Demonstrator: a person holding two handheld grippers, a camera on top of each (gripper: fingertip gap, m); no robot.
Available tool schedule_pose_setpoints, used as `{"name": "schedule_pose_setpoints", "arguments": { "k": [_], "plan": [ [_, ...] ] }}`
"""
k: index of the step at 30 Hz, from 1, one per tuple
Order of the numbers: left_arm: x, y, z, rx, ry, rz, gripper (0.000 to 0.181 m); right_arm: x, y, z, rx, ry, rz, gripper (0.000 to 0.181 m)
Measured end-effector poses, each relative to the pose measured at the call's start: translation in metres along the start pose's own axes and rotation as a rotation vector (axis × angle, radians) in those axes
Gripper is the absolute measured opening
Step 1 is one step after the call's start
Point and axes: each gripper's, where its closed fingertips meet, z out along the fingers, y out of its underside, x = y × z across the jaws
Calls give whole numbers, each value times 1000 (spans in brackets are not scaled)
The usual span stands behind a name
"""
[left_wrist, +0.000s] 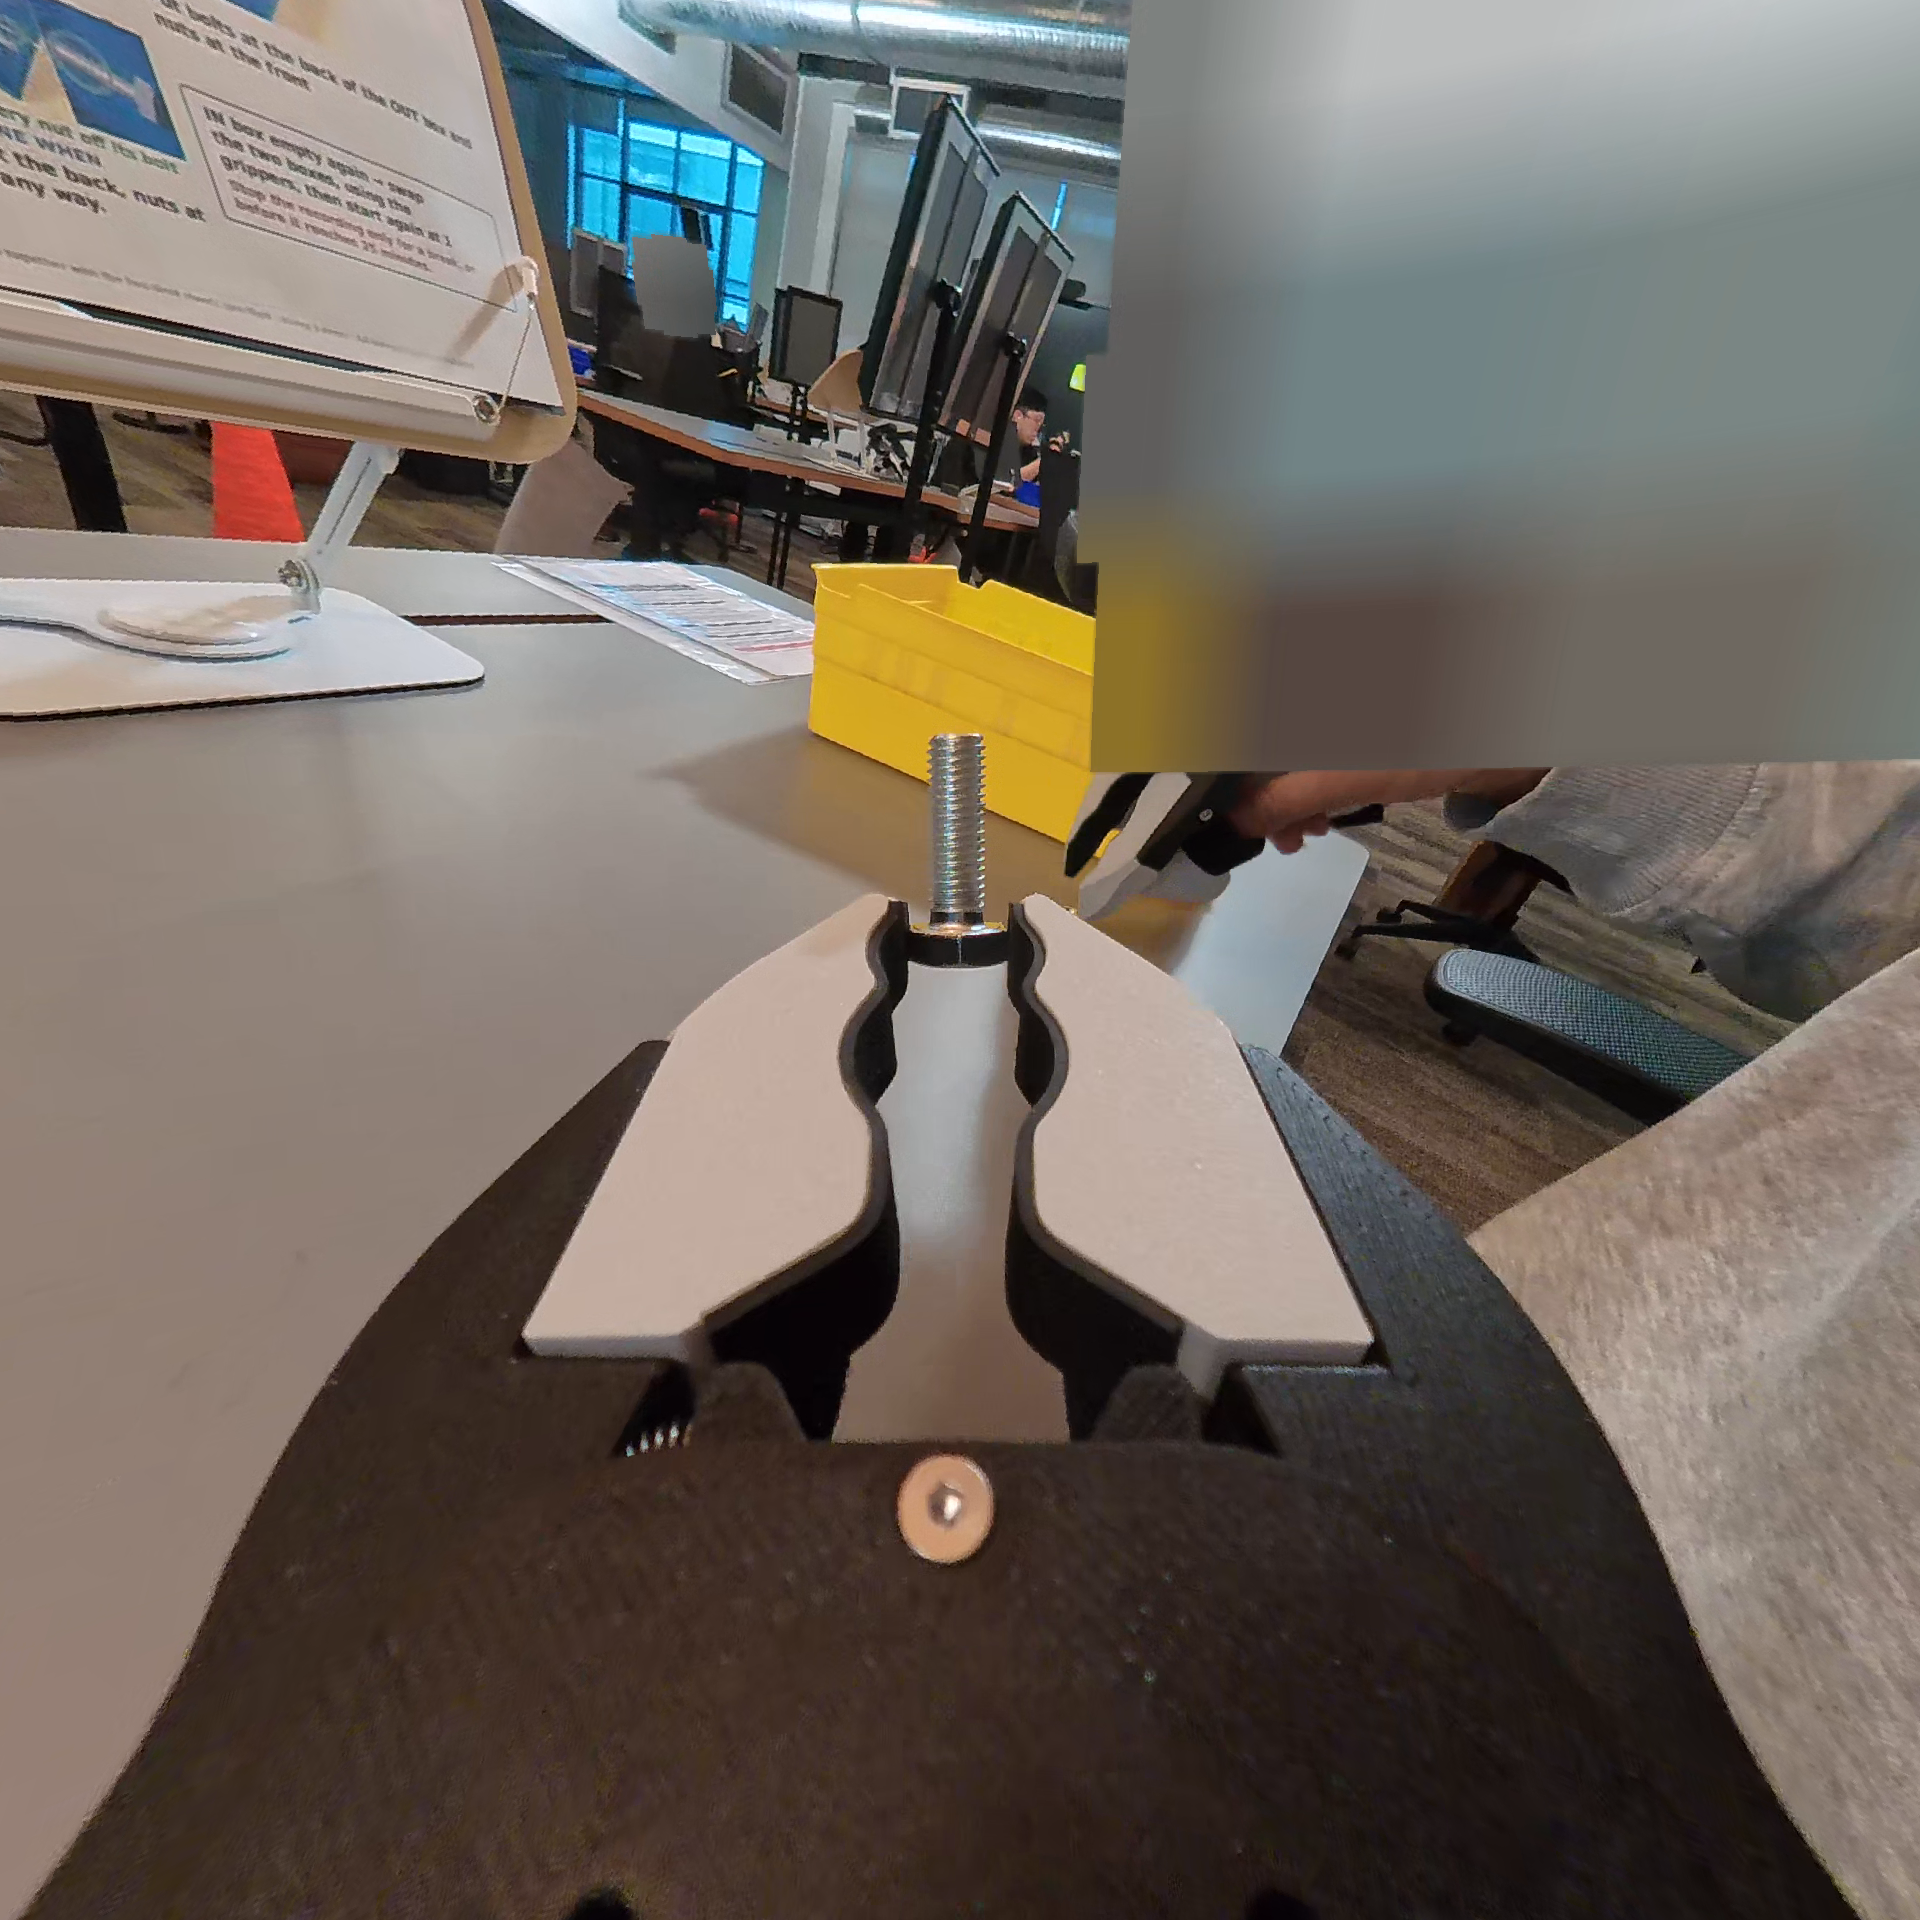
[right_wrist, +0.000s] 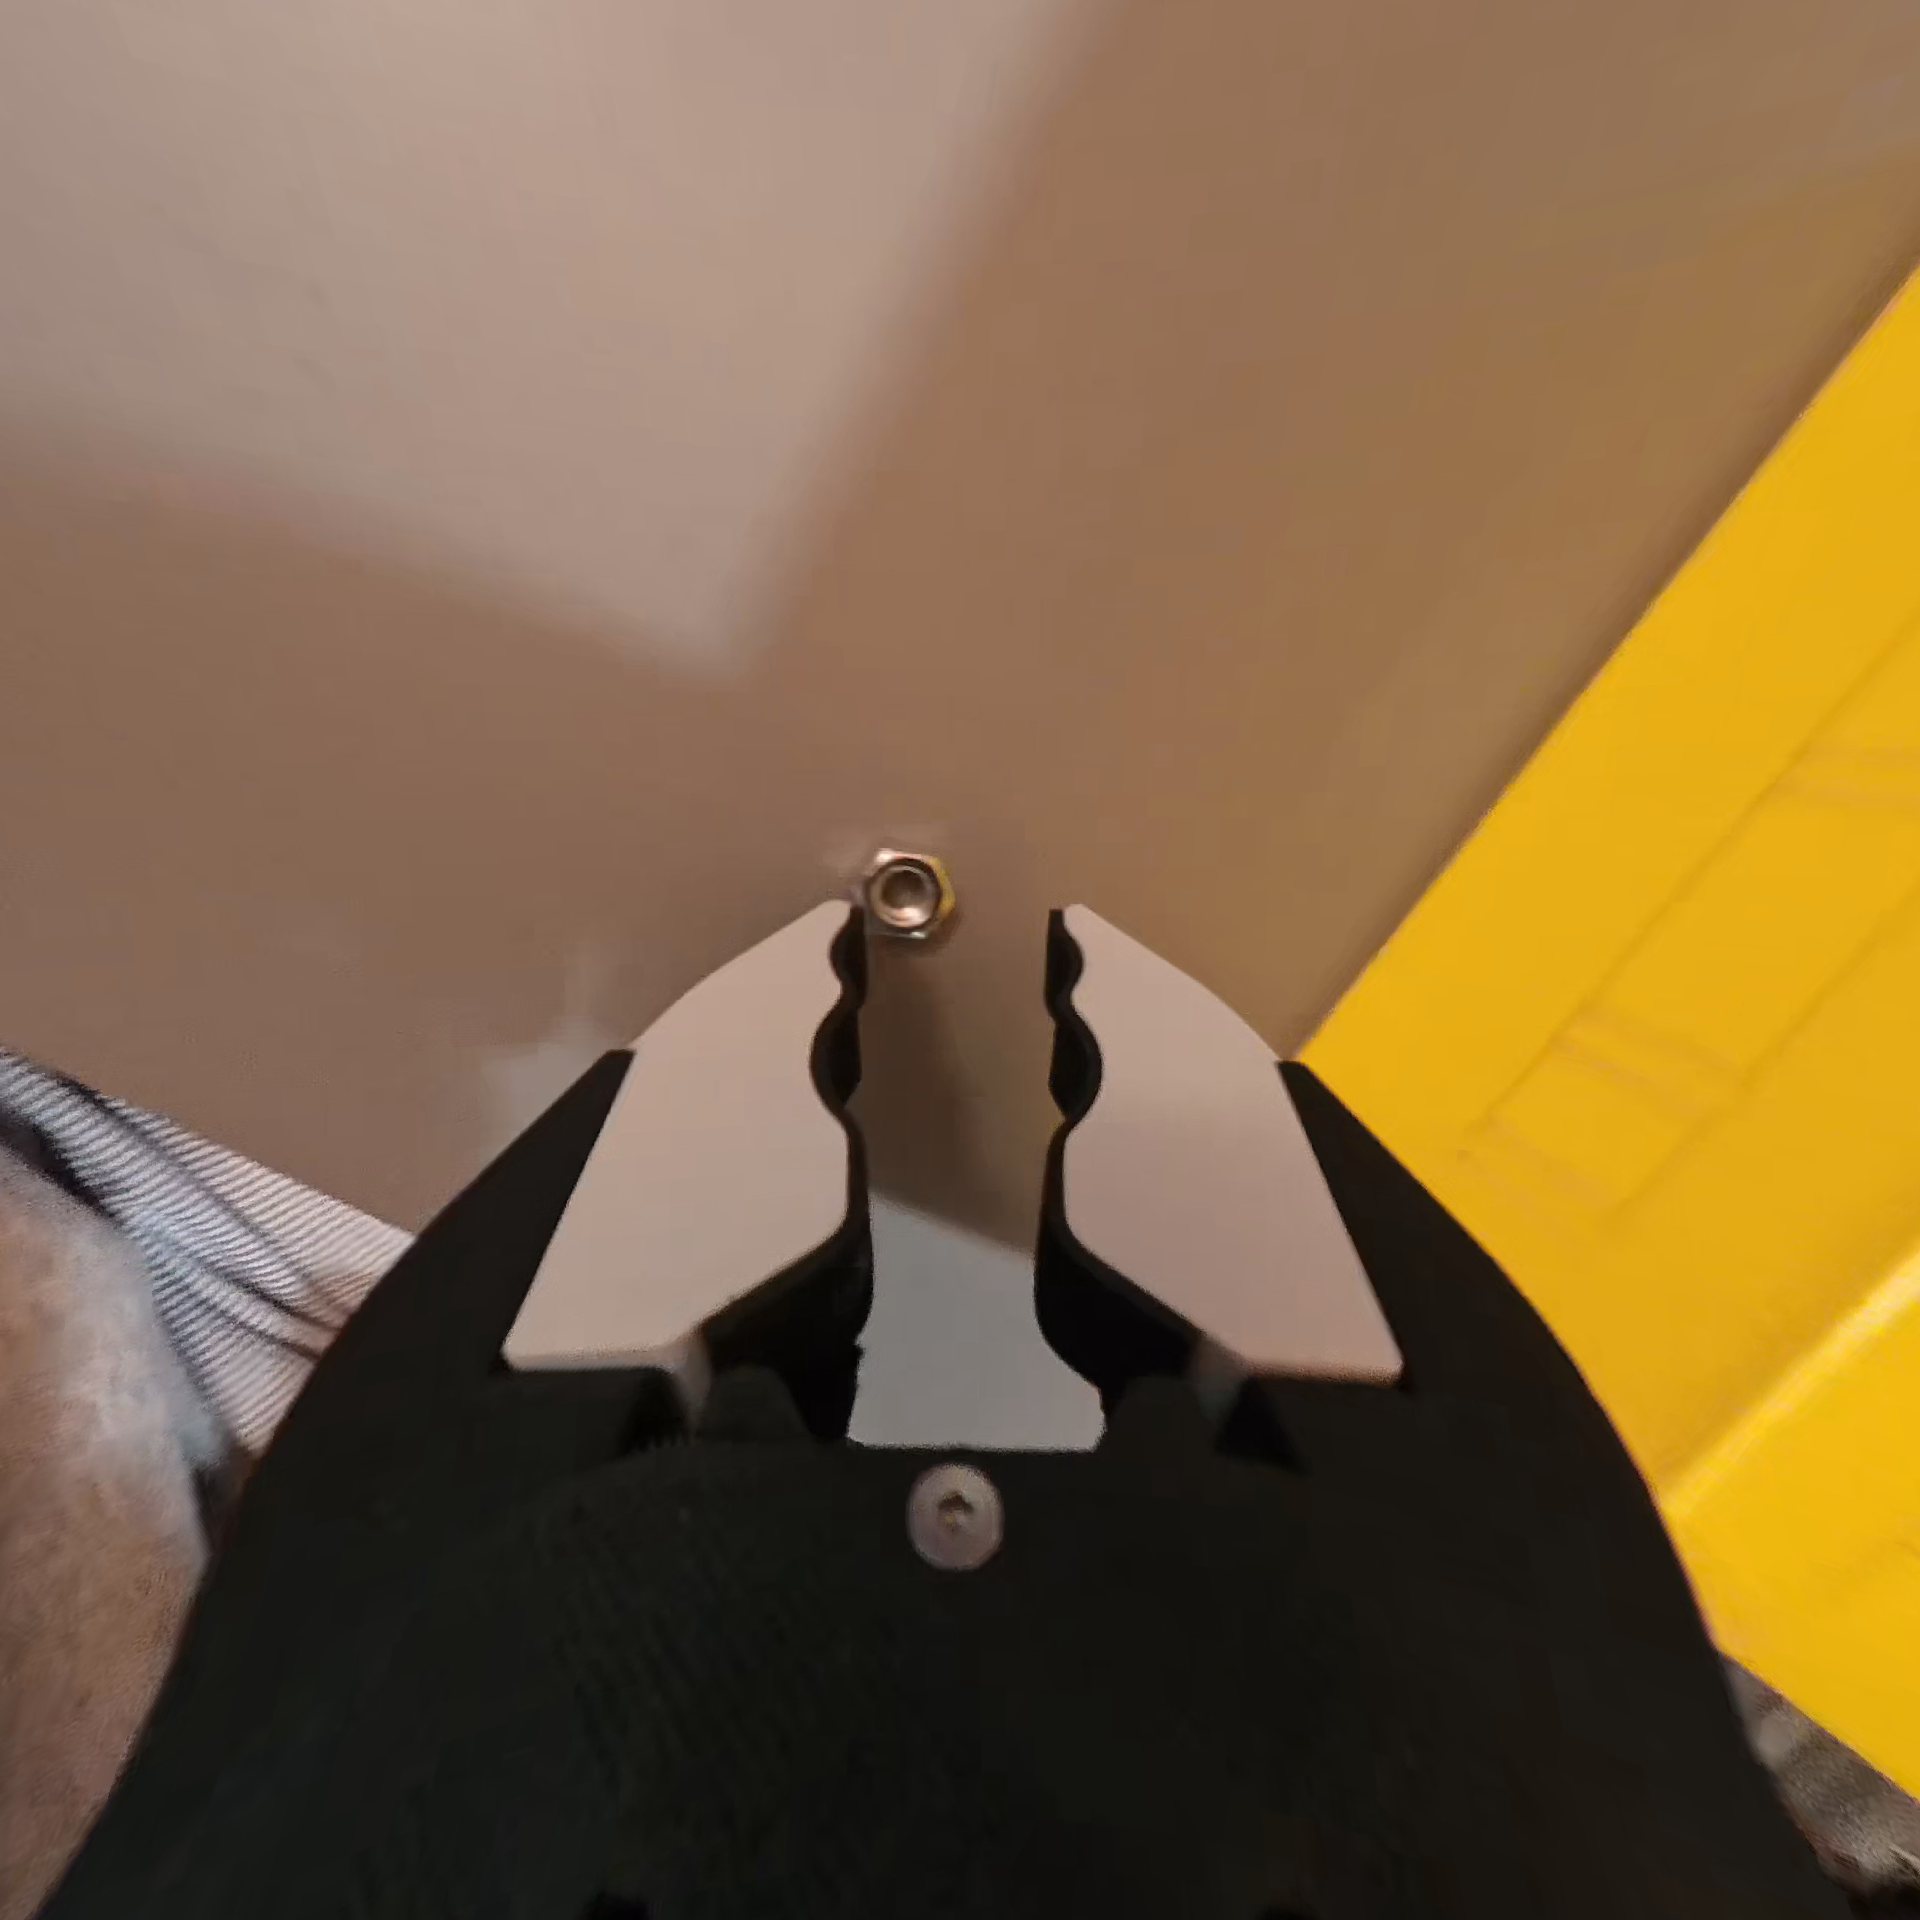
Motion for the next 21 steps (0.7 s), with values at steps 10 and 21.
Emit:
{"name": "schedule_pose_setpoints", "arguments": {
  "k": [10,21],
  "plan": [
    [-1,3,2,-9,-8,0,18,-27,-10,6,47,-133,-37,18],
    [-1,3,1,-9,-7,2,18,-31,-16,9,43,-119,-77,19]
  ]
}}
